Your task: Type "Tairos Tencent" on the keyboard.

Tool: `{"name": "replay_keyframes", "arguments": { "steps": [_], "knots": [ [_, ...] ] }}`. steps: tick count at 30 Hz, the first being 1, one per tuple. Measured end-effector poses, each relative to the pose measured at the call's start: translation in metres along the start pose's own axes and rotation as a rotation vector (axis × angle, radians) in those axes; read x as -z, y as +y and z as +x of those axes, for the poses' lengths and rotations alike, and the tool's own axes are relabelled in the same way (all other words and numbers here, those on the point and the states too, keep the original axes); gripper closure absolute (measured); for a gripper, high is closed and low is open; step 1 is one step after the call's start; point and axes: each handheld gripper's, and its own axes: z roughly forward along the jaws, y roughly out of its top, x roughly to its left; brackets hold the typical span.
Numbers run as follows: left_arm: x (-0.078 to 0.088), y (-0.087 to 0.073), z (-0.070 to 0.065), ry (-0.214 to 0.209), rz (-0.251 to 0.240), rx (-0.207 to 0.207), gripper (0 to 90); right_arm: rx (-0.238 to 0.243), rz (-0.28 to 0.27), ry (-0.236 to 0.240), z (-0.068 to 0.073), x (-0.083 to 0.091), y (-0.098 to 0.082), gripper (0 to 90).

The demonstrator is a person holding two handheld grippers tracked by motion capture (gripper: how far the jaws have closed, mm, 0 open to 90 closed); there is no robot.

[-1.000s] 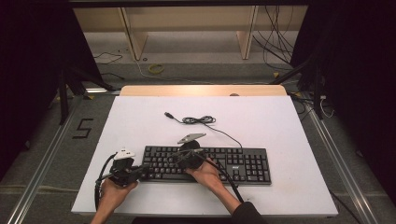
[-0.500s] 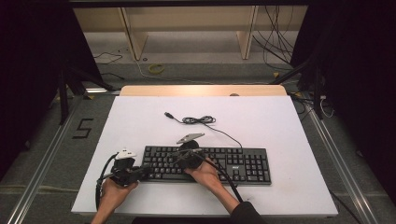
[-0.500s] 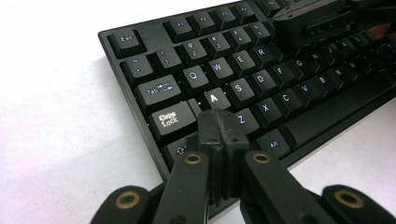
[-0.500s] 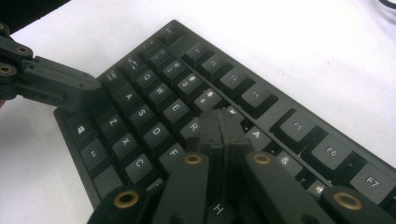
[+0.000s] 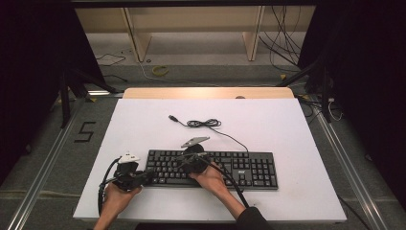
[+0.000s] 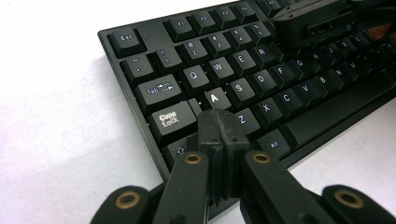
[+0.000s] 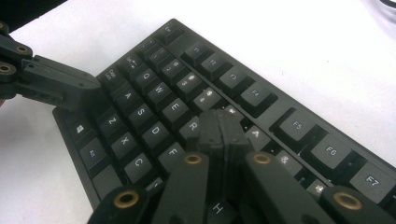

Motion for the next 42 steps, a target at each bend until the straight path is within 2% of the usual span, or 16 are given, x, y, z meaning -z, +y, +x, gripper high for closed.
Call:
{"name": "replay_keyframes", "arguments": {
  "steps": [5,17,21,23,28,33,42],
  "knots": [
    [-0.003,-0.001,-0.002,-0.003,0.017,-0.004,89.0,0.003,0.010,-0.006,0.000,-0.002,-0.001,90.0],
    [-0.003,-0.001,-0.004,0.005,0.016,-0.013,88.9,-0.008,0.008,-0.011,0.001,-0.002,-0.002,90.0],
    [-0.001,0.000,-0.006,0.003,0.001,-0.011,88.8,-0.027,-0.014,-0.004,0.000,0.002,-0.001,90.0],
    [0.000,0.001,-0.007,0.001,-0.007,-0.010,88.7,-0.026,-0.037,0.002,0.000,0.006,-0.001,90.0],
    [0.004,0.004,-0.007,-0.007,-0.041,0.000,86.1,-0.029,-0.055,0.009,-0.001,0.013,0.000,89.3],
    [0.006,0.005,-0.006,-0.031,-0.061,0.008,81.2,-0.038,-0.062,0.020,-0.003,0.015,-0.003,85.7],
    [0.008,0.008,-0.007,-0.046,-0.083,0.010,68.3,-0.037,-0.088,0.062,-0.002,0.027,-0.006,71.6]
  ]
}}
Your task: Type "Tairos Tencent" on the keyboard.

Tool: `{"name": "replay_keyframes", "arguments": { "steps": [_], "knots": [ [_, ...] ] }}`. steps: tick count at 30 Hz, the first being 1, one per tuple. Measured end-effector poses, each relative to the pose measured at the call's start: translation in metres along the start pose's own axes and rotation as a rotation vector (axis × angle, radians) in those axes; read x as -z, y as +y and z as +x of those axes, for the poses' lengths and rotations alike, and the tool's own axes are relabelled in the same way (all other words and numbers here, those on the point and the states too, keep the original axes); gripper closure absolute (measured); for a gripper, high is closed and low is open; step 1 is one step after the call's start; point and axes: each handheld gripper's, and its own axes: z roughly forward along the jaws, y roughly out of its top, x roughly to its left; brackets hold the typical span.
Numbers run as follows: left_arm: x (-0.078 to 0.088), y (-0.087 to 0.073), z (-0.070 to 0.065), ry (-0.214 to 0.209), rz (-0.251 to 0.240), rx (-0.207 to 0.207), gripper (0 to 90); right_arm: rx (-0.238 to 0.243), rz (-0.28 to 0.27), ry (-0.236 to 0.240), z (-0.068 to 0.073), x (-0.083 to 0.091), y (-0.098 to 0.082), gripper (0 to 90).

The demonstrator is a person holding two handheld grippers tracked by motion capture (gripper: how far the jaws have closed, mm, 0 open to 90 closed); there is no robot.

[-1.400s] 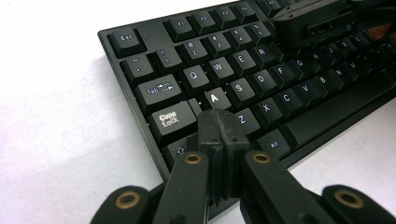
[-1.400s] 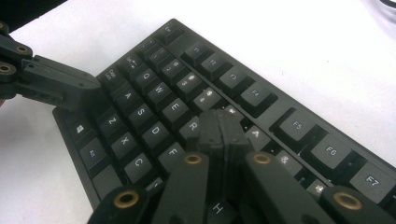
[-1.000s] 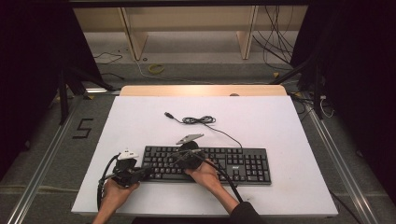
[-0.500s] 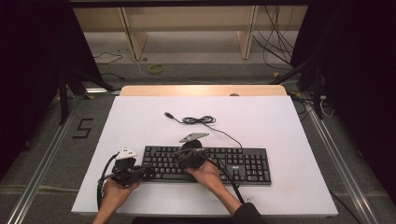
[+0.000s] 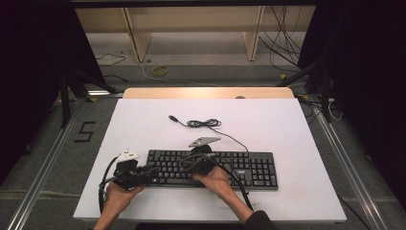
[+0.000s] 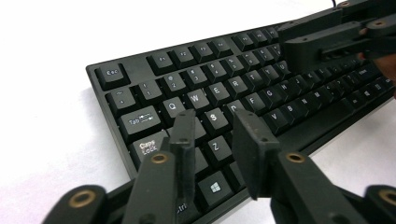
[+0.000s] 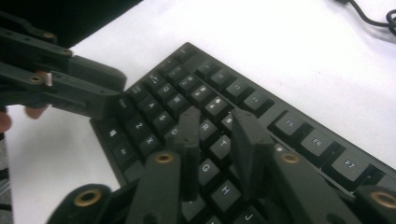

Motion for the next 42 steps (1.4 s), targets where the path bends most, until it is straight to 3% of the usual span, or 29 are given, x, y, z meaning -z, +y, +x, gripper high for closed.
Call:
{"name": "replay_keyframes", "arguments": {
  "steps": [4,16,22,33,42],
  "knots": [
    [-0.002,0.002,-0.001,0.011,0.008,0.015,57.8,0.010,-0.011,0.021,0.001,0.007,-0.002,63.0],
    [-0.004,0.009,-0.002,0.014,-0.002,0.023,39.6,0.021,-0.049,0.040,-0.002,0.026,-0.013,40.8],
    [-0.007,0.014,-0.001,0.011,-0.014,0.028,35.2,0.018,-0.065,0.047,-0.005,0.037,-0.020,36.9],
    [-0.020,0.025,-0.005,-0.005,-0.001,-0.007,52.4,0.026,-0.078,0.058,-0.007,0.049,-0.030,33.2],
    [-0.034,0.031,-0.008,-0.024,0.020,-0.045,74.1,0.041,-0.086,0.068,-0.003,0.055,-0.034,32.0]
  ]
}}
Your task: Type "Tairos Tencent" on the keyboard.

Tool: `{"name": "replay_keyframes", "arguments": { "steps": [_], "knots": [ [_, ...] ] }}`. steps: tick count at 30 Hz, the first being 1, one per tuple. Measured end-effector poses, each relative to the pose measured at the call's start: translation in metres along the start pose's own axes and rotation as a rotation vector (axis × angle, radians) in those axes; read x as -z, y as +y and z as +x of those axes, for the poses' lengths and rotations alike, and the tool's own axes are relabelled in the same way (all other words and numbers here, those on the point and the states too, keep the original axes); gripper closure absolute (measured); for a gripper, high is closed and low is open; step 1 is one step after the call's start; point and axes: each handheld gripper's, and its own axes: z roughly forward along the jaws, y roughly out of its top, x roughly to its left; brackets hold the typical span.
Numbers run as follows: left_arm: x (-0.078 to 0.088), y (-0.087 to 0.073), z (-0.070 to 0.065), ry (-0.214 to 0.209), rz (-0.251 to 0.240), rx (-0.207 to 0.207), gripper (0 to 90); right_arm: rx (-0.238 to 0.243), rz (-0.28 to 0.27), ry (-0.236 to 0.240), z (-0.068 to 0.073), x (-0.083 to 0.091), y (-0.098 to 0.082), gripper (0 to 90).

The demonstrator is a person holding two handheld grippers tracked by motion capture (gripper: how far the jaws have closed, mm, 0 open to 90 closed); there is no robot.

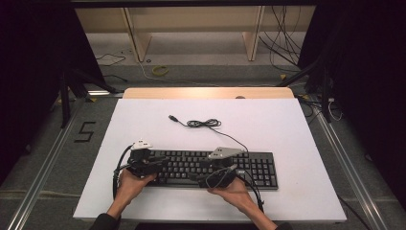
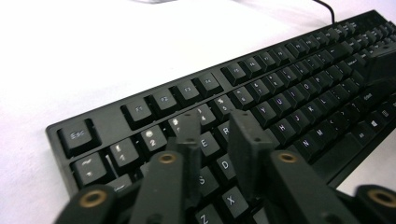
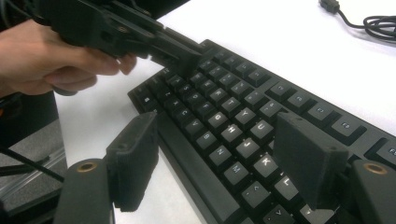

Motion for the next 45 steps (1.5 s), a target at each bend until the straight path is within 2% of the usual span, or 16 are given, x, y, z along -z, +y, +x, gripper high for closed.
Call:
{"name": "replay_keyframes", "arguments": {
  "steps": [7,27,41,45],
  "knots": [
    [-0.009,0.004,-0.004,-0.005,0.024,-0.020,88.5,0.003,-0.002,0.000,0.002,0.005,-0.004,31.5],
    [-0.022,0.000,-0.002,0.014,0.084,-0.020,88.9,0.003,-0.010,-0.005,0.003,0.013,-0.008,30.8],
    [-0.020,0.000,-0.001,0.013,0.075,-0.018,88.3,0.003,-0.015,-0.008,0.003,0.013,-0.008,30.9],
    [-0.014,0.001,-0.001,0.001,0.044,-0.008,85.1,-0.002,-0.018,-0.010,0.002,0.013,-0.008,31.1]
  ]
}}
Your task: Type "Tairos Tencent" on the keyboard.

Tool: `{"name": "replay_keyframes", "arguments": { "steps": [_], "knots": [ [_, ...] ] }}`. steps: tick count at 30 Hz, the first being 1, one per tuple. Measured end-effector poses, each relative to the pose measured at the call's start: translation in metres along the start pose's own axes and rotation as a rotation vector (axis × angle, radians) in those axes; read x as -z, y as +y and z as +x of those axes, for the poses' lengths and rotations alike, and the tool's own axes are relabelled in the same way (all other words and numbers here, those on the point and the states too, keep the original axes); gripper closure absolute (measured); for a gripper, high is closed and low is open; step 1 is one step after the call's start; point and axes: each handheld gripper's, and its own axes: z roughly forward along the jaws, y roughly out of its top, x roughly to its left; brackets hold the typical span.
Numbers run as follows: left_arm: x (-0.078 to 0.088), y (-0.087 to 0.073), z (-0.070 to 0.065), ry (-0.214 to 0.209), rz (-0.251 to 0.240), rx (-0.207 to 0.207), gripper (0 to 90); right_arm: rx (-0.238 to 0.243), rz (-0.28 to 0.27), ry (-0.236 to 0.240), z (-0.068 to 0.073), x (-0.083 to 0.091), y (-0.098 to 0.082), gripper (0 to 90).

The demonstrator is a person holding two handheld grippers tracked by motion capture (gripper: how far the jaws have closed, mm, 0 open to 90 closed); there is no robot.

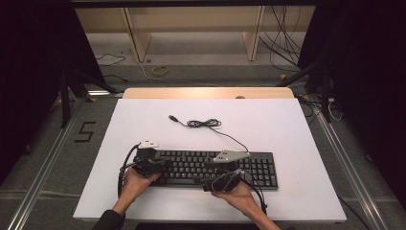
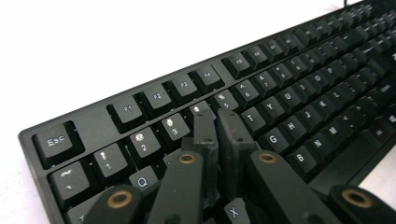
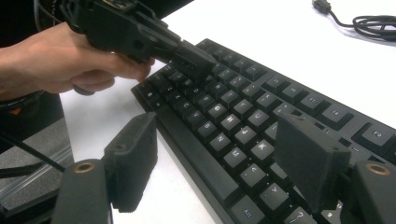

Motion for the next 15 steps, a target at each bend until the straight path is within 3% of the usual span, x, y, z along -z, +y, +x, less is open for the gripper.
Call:
{"name": "replay_keyframes", "arguments": {
  "steps": [8,15],
  "knots": [
    [0.008,-0.001,-0.002,-0.033,-0.031,0.009,73.3,0.002,0.000,-0.007,-0.001,-0.001,0.001,32.1],
    [0.018,-0.004,-0.002,-0.052,-0.055,0.030,57.4,-0.001,0.007,-0.011,-0.002,-0.005,0.003,38.1]
  ]
}}
